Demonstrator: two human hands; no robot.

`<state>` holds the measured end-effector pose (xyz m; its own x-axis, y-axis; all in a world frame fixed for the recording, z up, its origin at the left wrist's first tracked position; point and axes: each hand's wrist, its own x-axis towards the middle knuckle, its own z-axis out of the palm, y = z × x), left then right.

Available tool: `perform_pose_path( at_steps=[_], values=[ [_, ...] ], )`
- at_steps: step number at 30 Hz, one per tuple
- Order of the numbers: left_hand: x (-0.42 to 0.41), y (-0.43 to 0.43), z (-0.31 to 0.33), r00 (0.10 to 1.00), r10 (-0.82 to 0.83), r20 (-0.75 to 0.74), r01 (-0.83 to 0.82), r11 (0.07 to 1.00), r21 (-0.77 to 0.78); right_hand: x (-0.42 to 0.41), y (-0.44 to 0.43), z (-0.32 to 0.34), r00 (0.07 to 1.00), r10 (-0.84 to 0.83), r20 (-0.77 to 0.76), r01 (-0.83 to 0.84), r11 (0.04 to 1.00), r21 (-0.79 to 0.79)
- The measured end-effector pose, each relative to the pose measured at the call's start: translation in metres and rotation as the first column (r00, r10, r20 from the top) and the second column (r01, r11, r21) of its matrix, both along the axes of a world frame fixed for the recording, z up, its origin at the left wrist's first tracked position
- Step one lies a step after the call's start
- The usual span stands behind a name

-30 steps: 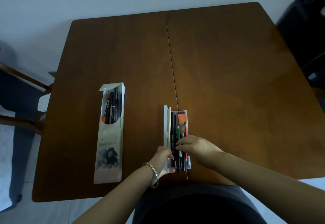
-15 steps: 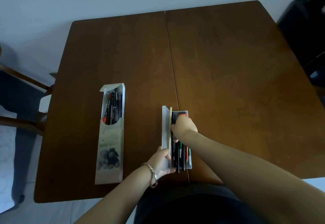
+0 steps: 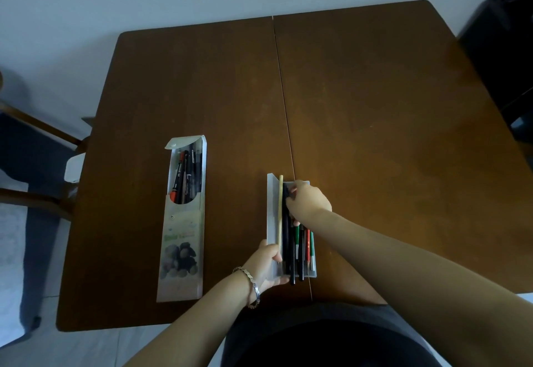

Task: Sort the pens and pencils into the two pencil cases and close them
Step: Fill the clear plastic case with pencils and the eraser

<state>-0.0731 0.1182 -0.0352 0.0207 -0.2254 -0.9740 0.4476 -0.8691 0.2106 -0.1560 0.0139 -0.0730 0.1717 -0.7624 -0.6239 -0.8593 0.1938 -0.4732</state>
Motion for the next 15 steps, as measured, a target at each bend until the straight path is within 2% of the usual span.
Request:
perform_pose_path(
  at_steps=[3, 6, 10, 12, 15],
  values=[
    [-0.001, -0.003, 0.002, 1.0, 0.001, -0.02, -0.001, 1.0, 0.001, -0.003, -0.003, -0.001, 0.995, 0.092, -0.03, -0.094, 0.993, -0.065],
    [-0.003, -0.011, -0.001, 1.0, 0.015, 0.006, -0.016, 0.997, 0.075, -0.005, -0.009, 0.004, 0.988, 0.152, -0.013, -0.152, 0.988, -0.014],
    [0.0, -0.002, -0.004, 0.999, -0.006, -0.035, 0.006, 1.0, -0.005, -0.01, -0.019, 0.009, 0.976, 0.213, 0.035, -0.214, 0.976, 0.034],
    [0.003, 0.004, -0.005, 0.999, -0.028, -0.035, 0.027, 0.999, -0.034, -0.013, -0.023, 0.008, 0.979, 0.174, 0.103, -0.178, 0.984, 0.03],
    [0.0, 0.001, -0.006, 1.0, -0.027, -0.001, 0.027, 0.997, -0.074, -0.02, -0.023, 0.01, 0.969, 0.069, 0.238, -0.109, 0.981, 0.161]
  ],
)
